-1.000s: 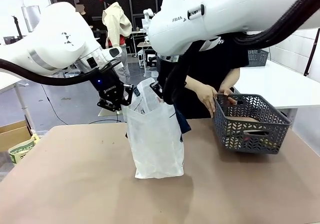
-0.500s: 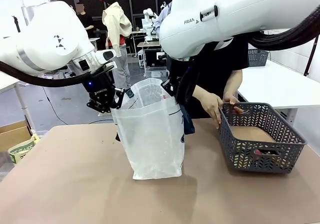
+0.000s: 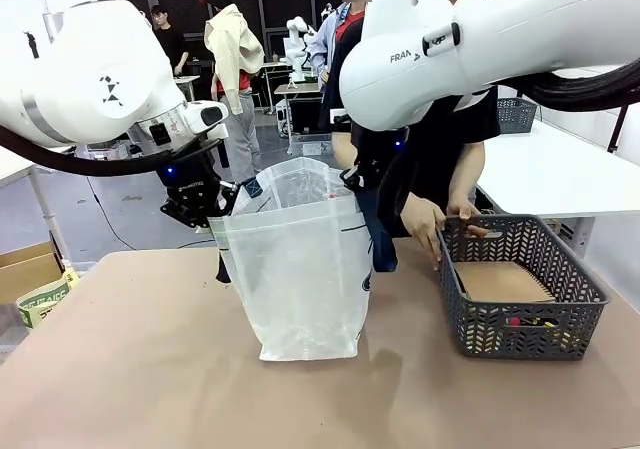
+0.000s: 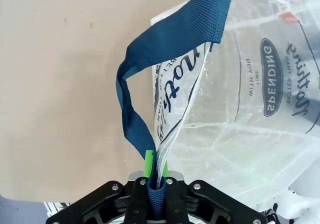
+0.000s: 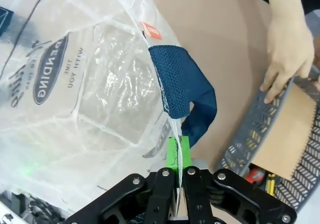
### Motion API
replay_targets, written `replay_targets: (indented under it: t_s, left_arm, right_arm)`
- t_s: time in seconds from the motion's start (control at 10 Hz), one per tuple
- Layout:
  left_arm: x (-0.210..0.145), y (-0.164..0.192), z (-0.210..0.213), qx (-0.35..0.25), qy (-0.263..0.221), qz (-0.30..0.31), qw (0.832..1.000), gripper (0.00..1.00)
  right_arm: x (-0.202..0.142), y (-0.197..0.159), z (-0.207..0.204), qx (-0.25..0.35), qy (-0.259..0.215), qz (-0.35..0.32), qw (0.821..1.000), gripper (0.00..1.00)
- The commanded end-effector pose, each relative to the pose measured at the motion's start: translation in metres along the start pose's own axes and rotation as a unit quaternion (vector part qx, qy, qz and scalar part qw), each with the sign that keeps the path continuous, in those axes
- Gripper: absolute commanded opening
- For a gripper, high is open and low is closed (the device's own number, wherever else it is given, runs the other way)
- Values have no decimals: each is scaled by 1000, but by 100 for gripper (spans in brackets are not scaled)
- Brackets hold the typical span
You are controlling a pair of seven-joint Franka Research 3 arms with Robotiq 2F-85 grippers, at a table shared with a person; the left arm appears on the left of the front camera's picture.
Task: Transfer purchased items from the store into the shopping bag.
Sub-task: Open the Reusable shopping bag in the center of the table, then move the Reusable shopping bag to the right side of the table.
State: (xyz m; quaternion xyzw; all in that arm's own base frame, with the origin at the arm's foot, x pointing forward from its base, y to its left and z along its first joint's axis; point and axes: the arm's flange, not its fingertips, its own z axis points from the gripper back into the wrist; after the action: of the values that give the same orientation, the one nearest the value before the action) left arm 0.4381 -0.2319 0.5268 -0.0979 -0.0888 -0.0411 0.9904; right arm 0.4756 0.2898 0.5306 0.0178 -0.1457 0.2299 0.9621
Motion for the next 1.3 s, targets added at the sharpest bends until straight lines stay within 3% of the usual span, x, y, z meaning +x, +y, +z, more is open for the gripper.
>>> replay_targets:
  t_s: [0.0,0.6,0.7,0.8,1.2]
  left_arm:
    - [0,2,-5,22,-12,5,1000,0]
    - [11,3,-8,35,-1,-44,998,0]
    - [1,-3,-5,16,-1,-18,1000,0]
    - [1,-3,-5,16,-1,-18,1000,0]
    - [1,-3,-5,16,-1,-18,1000,0]
  right_arm:
    - [-14,-10,-2,-11,-12,8,1000,0]
    - [-27,-33,-1,-7,-13,6,1000,0]
    - [-26,-31,-3,-2,-16,12,1000,0]
    - [-16,-16,3,-8,-8,-1,1000,0]
    - [-16,-16,3,-8,-8,-1,1000,0]
